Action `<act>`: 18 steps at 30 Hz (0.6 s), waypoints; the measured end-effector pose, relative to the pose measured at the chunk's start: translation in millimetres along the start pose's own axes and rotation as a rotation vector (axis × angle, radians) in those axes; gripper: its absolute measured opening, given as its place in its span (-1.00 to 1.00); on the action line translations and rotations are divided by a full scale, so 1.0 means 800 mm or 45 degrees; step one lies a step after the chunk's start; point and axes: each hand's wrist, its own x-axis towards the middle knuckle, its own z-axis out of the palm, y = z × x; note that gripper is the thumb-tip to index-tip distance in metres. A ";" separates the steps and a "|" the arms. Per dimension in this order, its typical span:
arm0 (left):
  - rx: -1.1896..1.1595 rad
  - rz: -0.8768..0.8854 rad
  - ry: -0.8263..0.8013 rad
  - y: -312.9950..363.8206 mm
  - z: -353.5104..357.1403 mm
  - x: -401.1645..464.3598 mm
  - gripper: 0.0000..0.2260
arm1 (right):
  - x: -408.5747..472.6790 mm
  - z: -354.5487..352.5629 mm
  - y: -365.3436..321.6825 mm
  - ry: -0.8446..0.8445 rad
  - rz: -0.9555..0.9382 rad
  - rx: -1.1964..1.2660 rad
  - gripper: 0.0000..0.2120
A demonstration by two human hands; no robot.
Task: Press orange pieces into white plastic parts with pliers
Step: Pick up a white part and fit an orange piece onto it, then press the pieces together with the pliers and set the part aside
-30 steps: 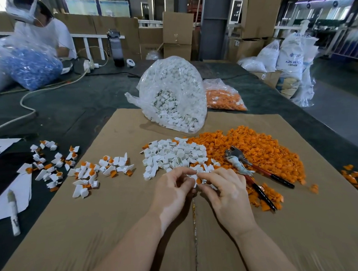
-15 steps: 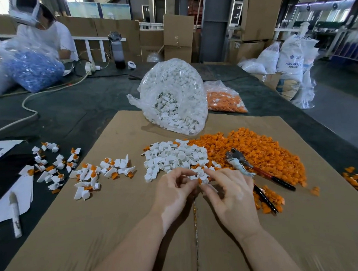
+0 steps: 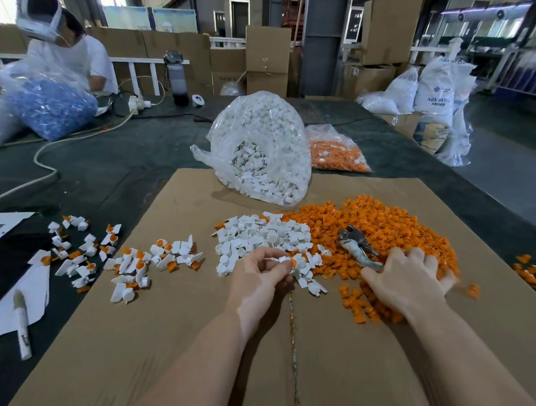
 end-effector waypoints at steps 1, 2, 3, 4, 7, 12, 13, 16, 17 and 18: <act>-0.031 -0.013 0.008 0.000 0.000 0.000 -0.89 | -0.001 0.000 -0.001 0.020 -0.018 -0.013 -0.55; -0.060 -0.024 0.015 0.001 0.000 0.000 -0.90 | -0.003 0.000 -0.001 0.047 -0.037 -0.012 -0.56; -0.081 -0.030 0.019 0.001 -0.001 0.000 -0.90 | -0.005 0.000 -0.002 0.086 -0.059 0.012 -0.59; -0.096 -0.036 0.021 0.002 -0.001 0.001 -0.90 | -0.008 -0.001 -0.003 0.124 -0.081 0.068 -0.63; -0.129 -0.056 0.024 0.003 -0.003 0.002 -0.90 | -0.021 -0.011 -0.010 0.165 -0.166 0.316 -0.75; -0.283 -0.116 0.041 0.005 -0.004 0.005 -0.88 | -0.045 -0.031 -0.026 0.012 -0.506 0.360 -0.75; -0.307 -0.118 0.046 0.005 -0.005 0.005 -0.88 | -0.051 -0.034 -0.032 -0.097 -0.567 0.396 -0.73; -0.349 -0.114 0.074 0.005 -0.007 0.007 -0.90 | -0.067 -0.039 -0.043 -0.338 -0.677 0.471 -0.70; -0.354 -0.117 0.086 0.004 -0.008 0.008 -0.89 | -0.071 -0.041 -0.045 -0.368 -0.689 0.483 -0.68; -0.359 -0.121 0.095 0.004 -0.009 0.009 -0.89 | -0.074 -0.042 -0.047 -0.387 -0.691 0.493 -0.66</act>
